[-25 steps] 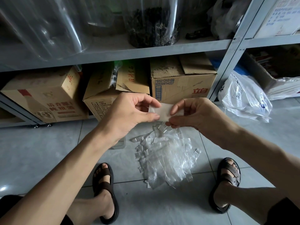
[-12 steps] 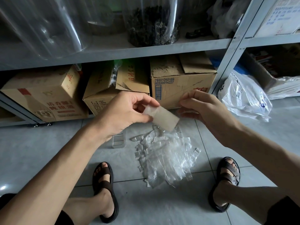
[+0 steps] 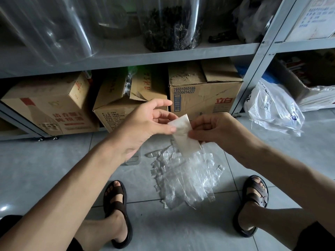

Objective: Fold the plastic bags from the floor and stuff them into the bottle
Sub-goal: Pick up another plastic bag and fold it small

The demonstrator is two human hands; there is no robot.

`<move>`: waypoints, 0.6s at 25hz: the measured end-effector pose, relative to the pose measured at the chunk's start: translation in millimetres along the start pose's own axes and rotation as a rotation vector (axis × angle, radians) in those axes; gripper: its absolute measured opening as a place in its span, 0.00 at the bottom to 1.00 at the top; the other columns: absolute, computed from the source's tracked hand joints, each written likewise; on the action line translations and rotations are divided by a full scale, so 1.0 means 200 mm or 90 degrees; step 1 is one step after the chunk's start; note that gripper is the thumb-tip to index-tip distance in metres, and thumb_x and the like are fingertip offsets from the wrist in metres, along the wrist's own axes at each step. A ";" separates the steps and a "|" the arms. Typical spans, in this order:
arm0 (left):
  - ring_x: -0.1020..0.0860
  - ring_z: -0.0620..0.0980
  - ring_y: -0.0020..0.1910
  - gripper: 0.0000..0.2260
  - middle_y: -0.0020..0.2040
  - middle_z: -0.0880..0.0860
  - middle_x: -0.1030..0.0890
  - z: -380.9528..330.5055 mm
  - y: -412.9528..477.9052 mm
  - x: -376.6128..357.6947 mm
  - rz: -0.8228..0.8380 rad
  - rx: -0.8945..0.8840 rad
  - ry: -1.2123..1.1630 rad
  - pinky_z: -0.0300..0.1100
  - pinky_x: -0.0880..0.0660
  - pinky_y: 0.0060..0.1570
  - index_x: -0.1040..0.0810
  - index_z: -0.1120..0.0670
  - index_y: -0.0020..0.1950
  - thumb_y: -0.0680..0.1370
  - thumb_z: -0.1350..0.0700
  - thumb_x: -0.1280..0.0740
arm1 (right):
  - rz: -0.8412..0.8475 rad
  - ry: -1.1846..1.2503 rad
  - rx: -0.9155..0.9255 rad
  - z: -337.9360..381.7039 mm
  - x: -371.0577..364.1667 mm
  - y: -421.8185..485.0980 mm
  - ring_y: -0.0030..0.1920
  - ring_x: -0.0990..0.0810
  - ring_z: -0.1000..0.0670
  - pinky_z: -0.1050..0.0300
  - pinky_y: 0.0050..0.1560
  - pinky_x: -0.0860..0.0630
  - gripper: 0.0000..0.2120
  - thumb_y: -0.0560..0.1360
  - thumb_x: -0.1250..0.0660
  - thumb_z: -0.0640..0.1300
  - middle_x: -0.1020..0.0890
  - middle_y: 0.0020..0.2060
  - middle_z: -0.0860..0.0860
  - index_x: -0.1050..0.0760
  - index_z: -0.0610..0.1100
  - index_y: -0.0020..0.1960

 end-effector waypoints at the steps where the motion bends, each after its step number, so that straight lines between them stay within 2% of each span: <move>1: 0.18 0.47 0.50 0.30 0.49 0.51 0.15 0.01 0.00 -0.01 -0.004 0.015 -0.017 0.38 0.23 0.54 0.27 0.55 0.68 0.69 0.66 0.23 | -0.012 0.021 0.004 0.01 0.00 0.00 0.37 0.17 0.54 0.65 0.38 0.22 0.07 0.72 0.28 0.30 0.14 0.41 0.44 0.18 0.35 0.50; 3: 0.17 0.47 0.52 0.29 0.50 0.51 0.14 0.03 -0.01 -0.05 0.002 0.033 -0.005 0.38 0.23 0.53 0.23 0.56 0.64 0.64 0.57 0.20 | -0.029 0.071 0.007 0.02 0.02 0.00 0.38 0.16 0.52 0.65 0.40 0.22 0.06 0.73 0.29 0.31 0.14 0.41 0.44 0.19 0.33 0.50; 5: 0.16 0.49 0.50 0.21 0.48 0.52 0.13 0.04 -0.02 -0.07 -0.002 0.030 0.027 0.40 0.21 0.52 0.18 0.59 0.56 0.65 0.55 0.22 | -0.030 0.122 -0.004 0.02 0.02 -0.01 0.39 0.15 0.50 0.63 0.41 0.20 0.06 0.73 0.30 0.31 0.14 0.41 0.43 0.20 0.32 0.50; 8: 0.15 0.51 0.42 0.09 0.44 0.57 0.13 0.05 -0.01 -0.05 -0.036 0.026 0.026 0.39 0.20 0.41 0.17 0.60 0.50 0.71 0.62 0.25 | -0.021 0.145 -0.013 0.03 0.00 -0.01 0.38 0.15 0.51 0.63 0.40 0.19 0.03 0.73 0.30 0.31 0.15 0.38 0.44 0.21 0.34 0.47; 10: 0.15 0.50 0.39 0.05 0.42 0.58 0.13 0.04 -0.02 -0.03 -0.049 0.028 0.020 0.36 0.21 0.36 0.17 0.61 0.49 0.73 0.65 0.26 | -0.012 0.148 -0.017 0.03 -0.01 -0.02 0.37 0.15 0.50 0.62 0.39 0.19 0.03 0.74 0.30 0.32 0.15 0.37 0.44 0.20 0.35 0.47; 13: 0.15 0.52 0.40 0.04 0.42 0.59 0.14 0.04 -0.03 -0.03 -0.053 0.033 0.011 0.40 0.18 0.39 0.16 0.61 0.48 0.73 0.66 0.27 | 0.005 0.103 -0.024 0.03 -0.02 -0.02 0.38 0.16 0.46 0.58 0.39 0.18 0.04 0.73 0.29 0.33 0.15 0.40 0.40 0.20 0.34 0.48; 15: 0.15 0.53 0.40 0.04 0.41 0.59 0.14 0.03 -0.03 -0.03 -0.062 0.032 0.014 0.42 0.17 0.41 0.17 0.58 0.43 0.73 0.66 0.26 | 0.004 0.081 -0.020 0.03 -0.02 -0.03 0.38 0.17 0.45 0.58 0.40 0.17 0.03 0.73 0.28 0.34 0.15 0.40 0.40 0.19 0.35 0.46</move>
Point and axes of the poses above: each hand's wrist, its own y-axis towards the middle knuckle, its own x-axis out of the back of the hand, z = x × y, the point moved 9 cm from there along y, towards the middle knuckle
